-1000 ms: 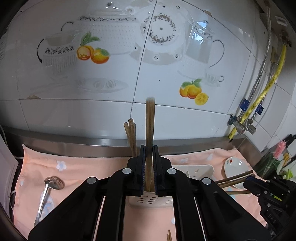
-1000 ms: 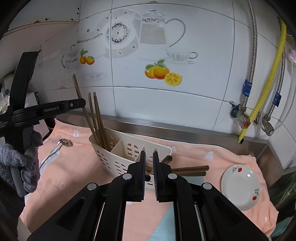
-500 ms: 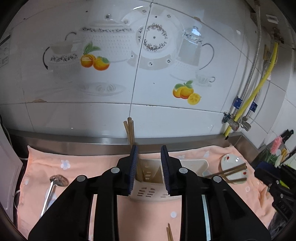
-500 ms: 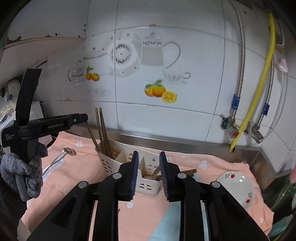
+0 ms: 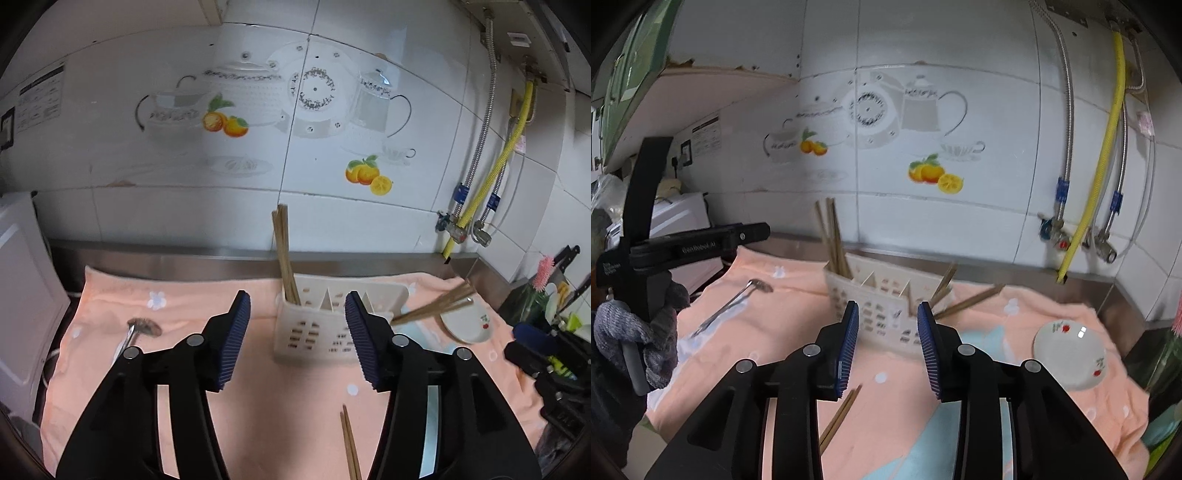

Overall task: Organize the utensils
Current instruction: 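Lower both tools' chopsticks into the caddy and open both tools, then pull both open tools back from the caddy toward the last two chopsticks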

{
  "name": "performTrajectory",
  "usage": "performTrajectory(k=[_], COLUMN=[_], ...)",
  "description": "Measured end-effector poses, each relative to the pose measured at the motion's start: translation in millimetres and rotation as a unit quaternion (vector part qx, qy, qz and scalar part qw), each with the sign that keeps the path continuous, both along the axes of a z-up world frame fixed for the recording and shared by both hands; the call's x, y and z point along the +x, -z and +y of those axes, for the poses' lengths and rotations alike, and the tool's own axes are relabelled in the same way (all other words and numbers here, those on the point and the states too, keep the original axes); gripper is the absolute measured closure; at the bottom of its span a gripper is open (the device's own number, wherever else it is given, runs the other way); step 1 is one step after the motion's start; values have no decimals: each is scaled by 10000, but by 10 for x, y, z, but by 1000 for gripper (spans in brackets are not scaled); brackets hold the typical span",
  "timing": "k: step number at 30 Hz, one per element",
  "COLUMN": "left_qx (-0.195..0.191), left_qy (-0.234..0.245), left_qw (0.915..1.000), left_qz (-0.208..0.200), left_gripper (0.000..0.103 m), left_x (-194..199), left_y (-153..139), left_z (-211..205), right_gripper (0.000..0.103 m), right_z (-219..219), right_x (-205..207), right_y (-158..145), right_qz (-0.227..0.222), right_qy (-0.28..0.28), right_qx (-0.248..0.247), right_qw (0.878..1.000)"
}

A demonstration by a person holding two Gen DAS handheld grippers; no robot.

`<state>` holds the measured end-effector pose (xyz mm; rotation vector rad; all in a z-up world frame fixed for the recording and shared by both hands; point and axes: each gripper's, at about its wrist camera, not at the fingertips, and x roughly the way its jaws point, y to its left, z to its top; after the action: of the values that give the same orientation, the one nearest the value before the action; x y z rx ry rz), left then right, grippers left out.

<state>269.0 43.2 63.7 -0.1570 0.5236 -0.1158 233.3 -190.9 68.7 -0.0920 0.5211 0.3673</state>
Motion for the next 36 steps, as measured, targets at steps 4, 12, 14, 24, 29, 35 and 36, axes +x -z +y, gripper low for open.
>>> performTrajectory(k=[4, 12, 14, 24, 29, 35, 36], left_qx=[11, 9, 37, 372, 309, 272, 253], left_qy=[-92, -300, -374, -538, -615, -690, -697], left_qw=[10000, 9996, 9993, 9978, 9976, 9972, 9972], left_qz=[-10, 7, -16, -81, -46, 24, 34], left_gripper=[41, 33, 32, 24, 24, 23, 23], left_x=[-202, -616, -733, -1167, -1325, -1461, -1471], left_y=[80, 280, 329, 562, 687, 832, 851], left_z=[59, 226, 268, 312, 379, 457, 471], right_gripper=[71, 71, 71, 72, 77, 83, 84], right_z=[55, 100, 121, 268, 373, 482, 492], right_x=[-183, -437, -491, -670, -695, -666, -655], right_y=[179, 592, 738, 1437, 1694, 1876, 1887], right_qz=[102, 389, 508, 1259, 1565, 1817, 1851], right_qy=[-50, 37, 56, 120, 171, 246, 252], right_qx=[68, 52, 8, 162, 236, 359, 391], right_qw=[9999, 9992, 9987, 9918, 9872, 9824, 9816])
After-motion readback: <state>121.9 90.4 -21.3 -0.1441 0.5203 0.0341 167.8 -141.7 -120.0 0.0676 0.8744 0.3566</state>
